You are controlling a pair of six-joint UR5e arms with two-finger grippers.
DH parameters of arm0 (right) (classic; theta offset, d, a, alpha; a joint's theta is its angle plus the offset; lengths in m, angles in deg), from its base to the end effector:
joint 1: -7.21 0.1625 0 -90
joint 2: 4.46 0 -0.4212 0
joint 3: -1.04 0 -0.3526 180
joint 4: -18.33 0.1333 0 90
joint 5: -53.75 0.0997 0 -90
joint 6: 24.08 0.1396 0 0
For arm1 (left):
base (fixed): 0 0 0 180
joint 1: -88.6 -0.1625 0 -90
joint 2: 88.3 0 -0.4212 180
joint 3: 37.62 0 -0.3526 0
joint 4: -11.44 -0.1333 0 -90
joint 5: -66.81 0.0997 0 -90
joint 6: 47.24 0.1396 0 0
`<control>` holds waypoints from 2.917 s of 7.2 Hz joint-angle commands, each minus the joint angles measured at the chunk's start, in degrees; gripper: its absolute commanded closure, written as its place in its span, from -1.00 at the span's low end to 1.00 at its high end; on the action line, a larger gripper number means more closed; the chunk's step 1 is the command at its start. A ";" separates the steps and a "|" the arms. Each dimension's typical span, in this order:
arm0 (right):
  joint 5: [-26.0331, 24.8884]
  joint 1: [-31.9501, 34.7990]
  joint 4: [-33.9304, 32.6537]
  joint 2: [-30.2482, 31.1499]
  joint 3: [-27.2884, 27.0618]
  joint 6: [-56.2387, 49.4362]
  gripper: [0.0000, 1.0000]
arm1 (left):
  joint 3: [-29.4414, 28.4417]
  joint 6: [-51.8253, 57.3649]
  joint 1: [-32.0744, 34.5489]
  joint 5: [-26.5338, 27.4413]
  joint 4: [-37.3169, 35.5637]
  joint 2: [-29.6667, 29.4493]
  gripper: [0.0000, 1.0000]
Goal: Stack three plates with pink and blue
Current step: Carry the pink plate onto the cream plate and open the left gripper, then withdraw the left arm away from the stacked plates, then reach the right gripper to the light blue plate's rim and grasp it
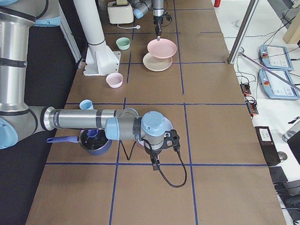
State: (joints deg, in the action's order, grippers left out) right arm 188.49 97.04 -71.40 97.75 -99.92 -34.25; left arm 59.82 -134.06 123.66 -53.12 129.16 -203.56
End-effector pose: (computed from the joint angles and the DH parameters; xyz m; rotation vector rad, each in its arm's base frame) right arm 0.0340 -0.3615 0.6827 0.0520 -0.7802 -0.1645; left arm 0.4798 -0.4145 0.3260 -0.1092 1.1261 -0.2207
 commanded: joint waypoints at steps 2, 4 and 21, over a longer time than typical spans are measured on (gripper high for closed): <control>0.00 0.00 -0.01 0.00 0.15 -0.03 -1.00 | -0.93 -0.27 -4.73 4.17 -5.39 -4.62 0.99; 0.00 0.00 -0.01 0.00 0.15 -0.03 -1.00 | -0.94 0.16 -5.27 4.18 -5.39 -4.98 -0.98; 0.54 -19.19 42.07 0.97 9.61 47.40 -1.00 | 9.17 98.52 58.36 -16.65 -33.25 40.55 -1.00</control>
State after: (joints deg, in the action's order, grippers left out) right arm 189.95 84.03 -42.96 98.77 -94.33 0.17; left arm 68.89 -35.54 181.98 -69.70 95.90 -163.00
